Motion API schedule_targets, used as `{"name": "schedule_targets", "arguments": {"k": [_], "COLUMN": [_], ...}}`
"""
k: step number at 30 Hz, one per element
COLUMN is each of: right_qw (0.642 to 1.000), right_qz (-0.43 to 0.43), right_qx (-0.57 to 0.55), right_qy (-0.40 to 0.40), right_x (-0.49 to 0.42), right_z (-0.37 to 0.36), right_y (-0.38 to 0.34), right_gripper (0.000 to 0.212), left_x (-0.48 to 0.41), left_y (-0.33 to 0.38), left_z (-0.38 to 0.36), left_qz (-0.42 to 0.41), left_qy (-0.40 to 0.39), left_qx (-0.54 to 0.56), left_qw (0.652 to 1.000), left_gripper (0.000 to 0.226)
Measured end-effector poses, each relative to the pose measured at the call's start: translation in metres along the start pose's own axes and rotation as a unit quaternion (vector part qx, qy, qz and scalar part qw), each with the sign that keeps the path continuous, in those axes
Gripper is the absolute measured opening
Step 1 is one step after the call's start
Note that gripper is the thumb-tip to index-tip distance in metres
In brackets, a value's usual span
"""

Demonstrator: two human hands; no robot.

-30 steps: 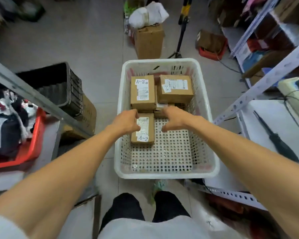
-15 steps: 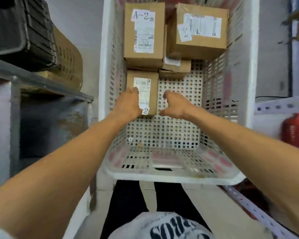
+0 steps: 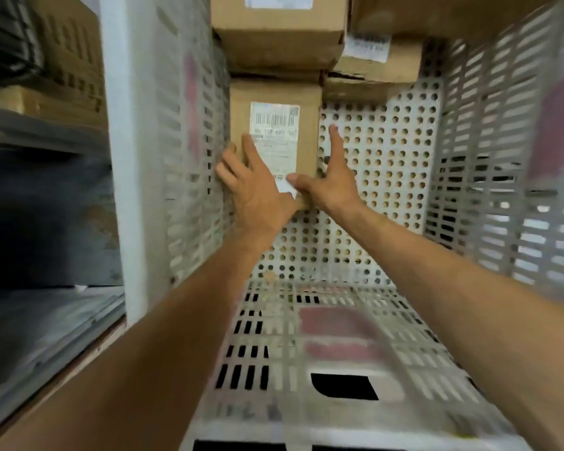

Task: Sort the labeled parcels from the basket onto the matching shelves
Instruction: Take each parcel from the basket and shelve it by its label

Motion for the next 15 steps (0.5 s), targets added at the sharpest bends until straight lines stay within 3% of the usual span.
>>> {"name": "schedule_targets", "arguments": {"k": [5, 10, 15], "right_qw": [0.999, 0.992, 0.992], "right_qz": [-0.023, -0.094, -0.105], "right_qx": [-0.019, 0.051, 0.013], "right_qy": [-0.011, -0.07, -0.071], "right_x": [0.008, 0.013, 0.007], "right_z": [0.01, 0.038, 0.046], "right_y": [0.024, 0.055, 0.064], "right_gripper": [0.103, 0.109, 0.125], "left_x": [0.007, 0.016, 0.001], "left_y": [-0.002, -0.007, -0.01], "left_z": [-0.001, -0.031, -0.065], "left_qz": [0.012, 0.028, 0.098], "left_qy": [0.005, -0.142, -0.271], "left_qx": [0.041, 0.054, 0.185], "left_qw": [0.999, 0.988, 0.94], "left_gripper": [0.101, 0.101, 0.145]}}
Point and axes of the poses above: each hand's wrist, its own x-axis away from the middle knuckle, its own z-axis out of the back of the hand, y = z × x, the point moved 9 cm from there along -x, towards the middle knuckle, and after that the axes turned 3 degrees about z, right-handed, at the moved point
